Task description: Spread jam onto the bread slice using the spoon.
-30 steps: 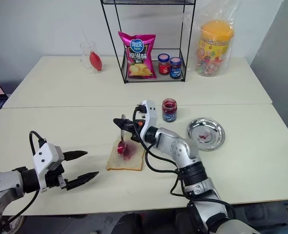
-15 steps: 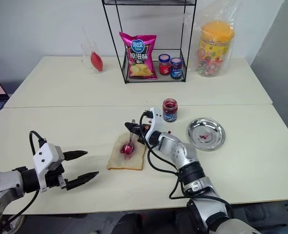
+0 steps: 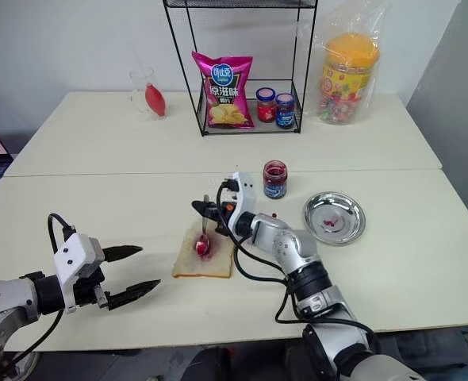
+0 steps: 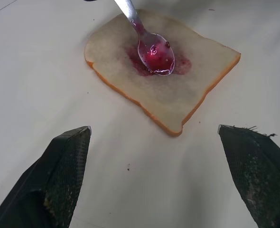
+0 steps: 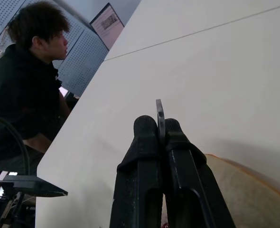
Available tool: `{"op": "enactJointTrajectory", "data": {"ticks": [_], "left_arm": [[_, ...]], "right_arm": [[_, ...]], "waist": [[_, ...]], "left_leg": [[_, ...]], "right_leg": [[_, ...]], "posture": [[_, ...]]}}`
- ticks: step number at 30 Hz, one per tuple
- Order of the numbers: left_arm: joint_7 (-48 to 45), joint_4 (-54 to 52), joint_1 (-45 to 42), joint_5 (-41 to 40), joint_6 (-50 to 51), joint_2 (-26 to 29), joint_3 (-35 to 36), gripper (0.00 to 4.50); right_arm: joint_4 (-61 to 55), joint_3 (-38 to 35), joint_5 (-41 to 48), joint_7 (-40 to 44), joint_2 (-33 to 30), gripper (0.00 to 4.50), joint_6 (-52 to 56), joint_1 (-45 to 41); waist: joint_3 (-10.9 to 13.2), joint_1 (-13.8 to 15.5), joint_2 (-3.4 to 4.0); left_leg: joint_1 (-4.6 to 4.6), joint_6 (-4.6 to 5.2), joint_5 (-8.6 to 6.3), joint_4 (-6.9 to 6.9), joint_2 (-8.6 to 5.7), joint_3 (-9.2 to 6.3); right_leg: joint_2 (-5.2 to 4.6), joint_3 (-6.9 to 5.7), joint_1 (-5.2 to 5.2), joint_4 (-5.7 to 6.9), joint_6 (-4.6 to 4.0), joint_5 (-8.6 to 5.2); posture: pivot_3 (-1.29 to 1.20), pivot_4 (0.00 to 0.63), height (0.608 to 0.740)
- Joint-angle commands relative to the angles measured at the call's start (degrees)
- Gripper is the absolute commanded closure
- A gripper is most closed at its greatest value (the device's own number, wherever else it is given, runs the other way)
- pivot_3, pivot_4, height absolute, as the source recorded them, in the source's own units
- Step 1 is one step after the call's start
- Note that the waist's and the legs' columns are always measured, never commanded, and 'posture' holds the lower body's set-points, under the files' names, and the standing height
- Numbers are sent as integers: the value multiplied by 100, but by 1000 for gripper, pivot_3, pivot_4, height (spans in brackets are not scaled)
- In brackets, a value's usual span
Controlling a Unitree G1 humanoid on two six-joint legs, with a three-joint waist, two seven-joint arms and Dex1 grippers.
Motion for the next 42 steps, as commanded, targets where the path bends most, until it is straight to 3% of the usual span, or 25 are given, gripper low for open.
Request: {"op": "enactJointTrajectory", "data": {"ticks": [1,17,30,36,42], "left_arm": [[-19,-99,5,-2,-83,52,64,0],[-71,78,42,46,-289,1,17,0],[-82,45,-9,-43,-378,38,170,0],[-13,-268,-661,-314,-79,304,233,0],[284,-908,-1856,-938,597,280,-414,0]], "right_arm": [[288,-79,-96,-49,1121,4499,-306,-505],[-60,-530,31,-201,400,4499,-279,-570],[-1798,-795,644,-388,293,4499,660,-397],[-2766,-999,898,-290,-156,4499,885,-257],[-3253,-1622,579,-316,-1066,4499,435,-36]], "waist": [[0,-1,0],[0,6,1],[1,6,1],[1,26,1],[-1,74,-2]], "left_leg": [[1,0,0,0,0,0],[12,0,1,5,-1,0],[-1,0,0,-7,1,0],[-7,0,0,0,1,-8],[-16,0,0,12,-12,-5]], "right_leg": [[0,0,1,0,0,0],[0,1,14,1,2,2],[0,1,-2,0,-1,2],[0,-8,-3,1,-1,1],[-8,-5,2,-7,9,4]], "posture": [[0,150,740],[0,150,740],[0,150,740],[0,150,740],[0,150,740]]}}
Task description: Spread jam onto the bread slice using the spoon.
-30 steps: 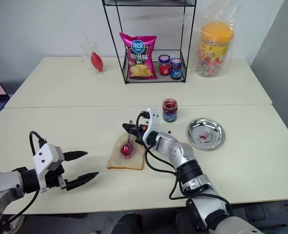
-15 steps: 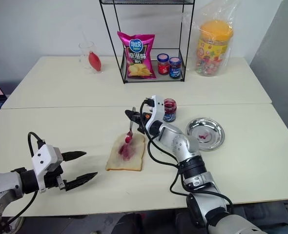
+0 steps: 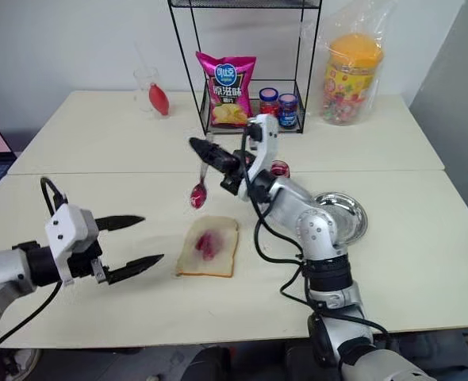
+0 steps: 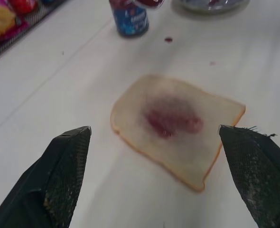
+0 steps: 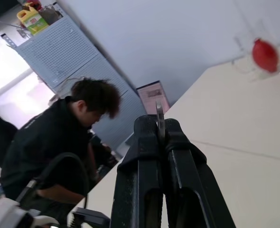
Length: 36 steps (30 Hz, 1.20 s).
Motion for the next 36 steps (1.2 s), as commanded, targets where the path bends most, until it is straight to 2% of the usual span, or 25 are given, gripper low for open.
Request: {"op": "enactJointTrajectory", "data": {"ticks": [1,6,11,14,18,22,26,36], "left_arm": [[182,-469,-637,-559,447,-27,-317,0],[181,-605,-1341,-867,781,-81,-905,0],[-126,-413,-1895,-603,652,-235,-1819,0],[-320,-85,-2209,-335,392,-324,-2160,0],[-395,366,-2609,-106,90,-712,-2504,0],[-138,569,-2590,86,-91,-1181,-2598,0],[206,704,-2553,232,-121,-1588,-2642,0],[77,751,-2502,457,-208,-1661,-2774,0]], "right_arm": [[-461,-652,-74,-13,-491,4499,-372,152],[-544,-1359,-232,-75,-1275,4499,-674,613],[-454,-1880,-433,-74,-1772,4499,-1005,1241],[-205,-2076,-441,-120,-1757,4499,-1174,1373],[145,-2195,-412,-72,-1638,4499,-1371,1508],[475,-2199,-604,-8,-1606,4499,-1668,1649],[763,-2154,-700,88,-1566,4499,-1844,1706],[1111,-2234,-629,236,-1546,4499,-1958,1879]], "waist": [[-1,10,-1],[0,-23,-1],[0,-55,1],[3,-59,6],[3,-36,7],[3,-34,7],[3,-29,8],[2,-24,8]], "left_leg": [[-4,0,0,0,0,1],[-4,0,0,-5,1,1],[-2,1,0,-8,2,7],[0,1,0,-6,1,9],[8,4,3,1,0,10],[9,5,4,3,-2,17],[6,6,3,0,-2,17],[7,5,3,1,-3,15]], "right_leg": [[0,2,-1,-2,2,1],[4,2,-5,2,3,3],[9,13,-6,4,3,3],[9,15,-5,5,3,3],[12,16,2,5,7,1],[10,24,6,4,31,-10],[9,23,3,5,5,5],[9,22,4,7,5,5]], "posture": [[0,150,740],[0,150,740],[0,150,740],[0,150,740],[0,150,740],[0,150,740],[0,150,740],[0,150,740]]}}
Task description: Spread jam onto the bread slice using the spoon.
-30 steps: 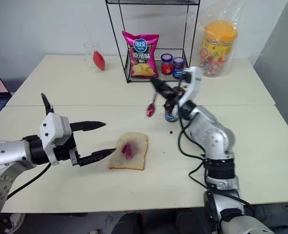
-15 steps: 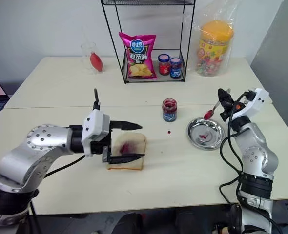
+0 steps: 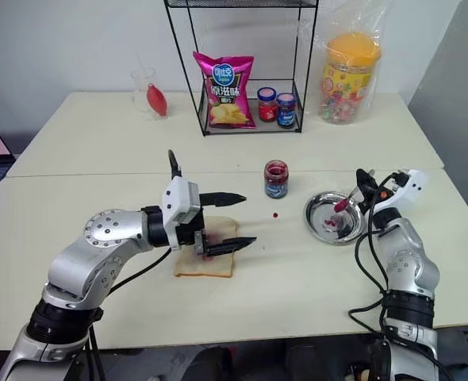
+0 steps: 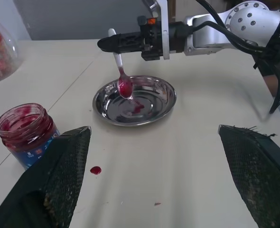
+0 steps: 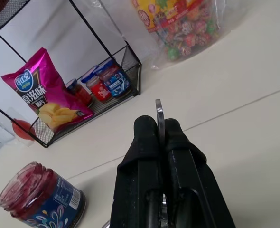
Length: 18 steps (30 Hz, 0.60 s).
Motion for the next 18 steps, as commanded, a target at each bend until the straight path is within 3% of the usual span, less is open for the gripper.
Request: {"op": "enactJointTrajectory", "data": {"ticks": [1,3,4,18], "left_arm": [[-58,-80,2,78,-119,6,-37,0],[-57,-82,-20,84,-96,-12,-41,0],[-66,-76,-36,91,-91,-12,-49,0],[-145,30,-155,171,-136,-9,-43,0]], "right_arm": [[-42,-134,64,119,-7,4499,-153,111],[-22,-123,50,137,7,4499,-180,174],[-15,-113,29,141,2,4008,-205,218],[159,-205,-59,32,-95,1195,-316,436]], "waist": [[0,1,0],[0,2,0],[0,2,0],[0,3,0]], "left_leg": [[0,0,0,0,0,0],[0,0,0,-1,0,-2],[0,0,0,-1,0,-2],[3,0,0,0,0,-2]], "right_leg": [[0,0,0,0,0,0],[0,-2,0,0,0,0],[0,-2,0,0,0,0],[0,-2,2,1,0,0]], "posture": [[0,150,740],[0,150,740],[0,150,740],[0,150,740]]}}
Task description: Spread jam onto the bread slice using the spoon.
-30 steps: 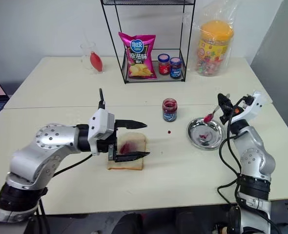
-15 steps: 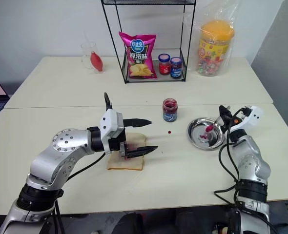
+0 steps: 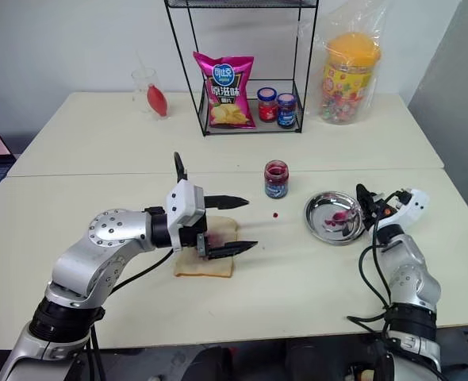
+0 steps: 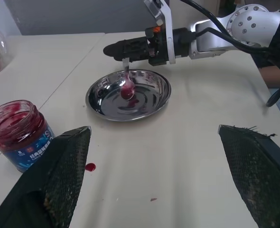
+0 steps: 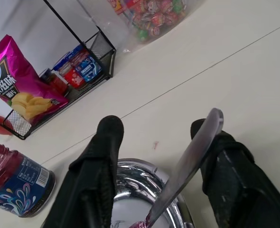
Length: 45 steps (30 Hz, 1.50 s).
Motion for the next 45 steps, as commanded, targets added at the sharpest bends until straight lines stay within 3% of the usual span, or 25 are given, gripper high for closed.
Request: {"op": "enactJointTrajectory", "data": {"ticks": [1,2,12,19,23,27,32,39,45], "left_arm": [[-13,-55,-80,31,-124,8,97,0],[-10,-68,-59,30,-118,24,118,0],[-48,-198,226,-25,-101,307,447,0],[41,-382,751,-64,-40,788,1053,0],[136,-380,1433,144,-74,1213,1690,0],[151,-200,2381,328,-6,1622,2525,0],[351,-501,3344,12,420,1495,3756,0],[85,-839,4244,120,172,1533,4055,0],[-25,-1060,4389,-195,248,1503,4041,0]], "right_arm": [[-141,-58,-71,-18,-94,1000,-61,66],[-178,-21,-98,-3,-104,800,-52,102],[67,-48,-953,-511,-150,800,-969,114],[-8,-240,-858,-741,-147,800,-1103,-35],[-400,-207,-850,-643,-458,800,-1016,-238],[-1198,362,-673,360,-1206,800,-335,-125],[-2196,1214,-659,2425,-2790,800,248,538],[-2862,1394,-530,4372,-4124,800,241,1391],[-3043,1399,-572,5076,-4591,800,245,1807]], "waist": [[0,0,0],[0,1,0],[0,-1,1],[0,-13,1],[1,-28,3],[10,-37,18],[8,11,16],[9,135,15],[6,142,4]], "left_leg": [[0,0,0,0,0,0],[0,0,0,0,0,0],[8,0,0,0,0,2],[31,0,0,-2,2,2],[33,0,0,0,2,9],[36,0,0,-4,4,8],[33,1,-1,-8,10,7],[49,1,-2,5,0,15],[61,1,-1,7,3,18]], "right_leg": [[0,0,0,0,0,0],[0,0,1,0,0,0],[0,2,6,1,0,0],[0,3,29,0,1,-1],[0,10,31,-2,2,-1],[0,7,31,-4,11,-11],[-1,1,27,-6,22,-27],[-17,4,52,-12,31,-30],[-16,4,59,-10,3,-46]], "posture": [[0,150,740],[0,150,740],[0,150,740],[0,150,740],[0,150,740],[0,150,740],[0,150,740],[0,150,740],[0,150,740]]}}
